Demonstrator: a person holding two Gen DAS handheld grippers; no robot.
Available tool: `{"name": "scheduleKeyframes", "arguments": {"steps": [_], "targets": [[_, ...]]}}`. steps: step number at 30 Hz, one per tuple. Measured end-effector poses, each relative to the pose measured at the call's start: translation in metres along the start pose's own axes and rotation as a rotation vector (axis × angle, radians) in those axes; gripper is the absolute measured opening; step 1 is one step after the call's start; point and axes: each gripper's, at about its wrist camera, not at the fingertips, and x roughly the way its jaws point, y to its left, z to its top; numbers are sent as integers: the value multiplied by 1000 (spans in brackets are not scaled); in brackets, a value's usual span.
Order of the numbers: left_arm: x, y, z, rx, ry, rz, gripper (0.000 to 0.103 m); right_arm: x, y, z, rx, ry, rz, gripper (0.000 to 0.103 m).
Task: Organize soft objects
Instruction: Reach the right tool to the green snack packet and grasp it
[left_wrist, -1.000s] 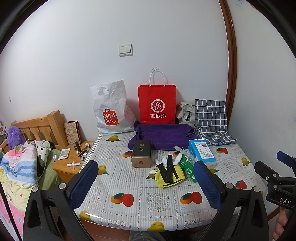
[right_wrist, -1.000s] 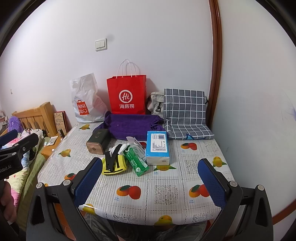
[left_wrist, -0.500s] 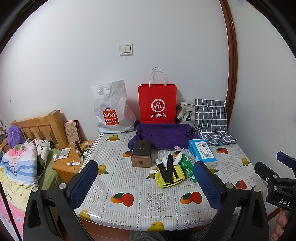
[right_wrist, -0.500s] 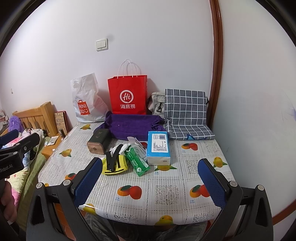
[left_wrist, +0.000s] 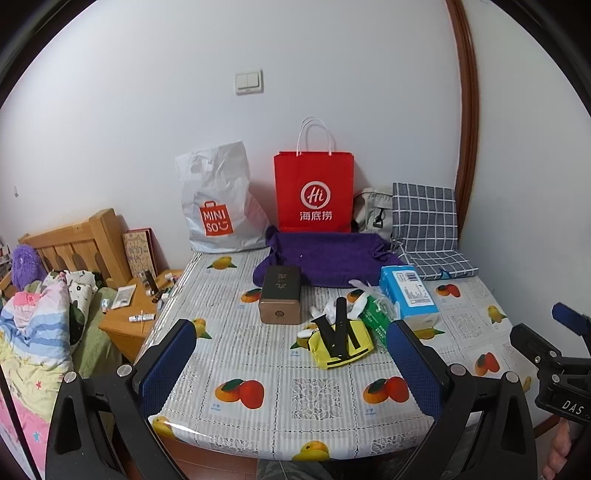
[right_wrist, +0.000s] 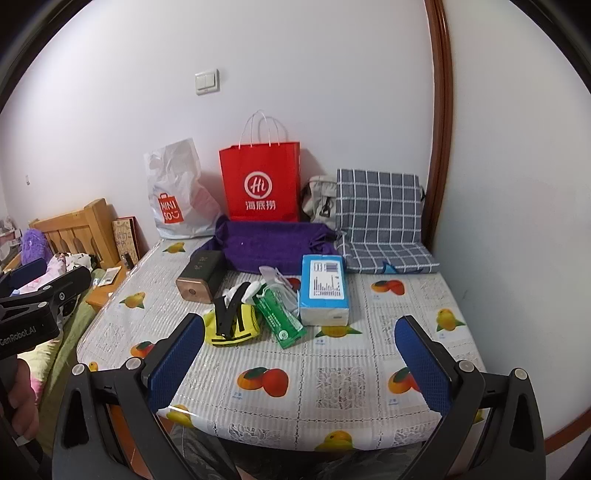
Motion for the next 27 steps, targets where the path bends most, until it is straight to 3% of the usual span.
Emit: {"name": "scheduleKeyframes", "arguments": {"steps": [7, 14, 20, 27], "targets": [[48, 19, -13, -78, 78, -5, 103, 47, 0, -16, -19, 38, 5, 101], [110, 29, -37, -98, 190, 0, 103, 119, 8, -35, -66, 123, 23, 81], [156, 32, -54, -105, 270, -22, 103, 182, 20, -44, -132, 194, 41, 71], [188, 40, -64, -108, 314, -47, 103, 234, 37, -47, -241, 247, 33, 70]]}}
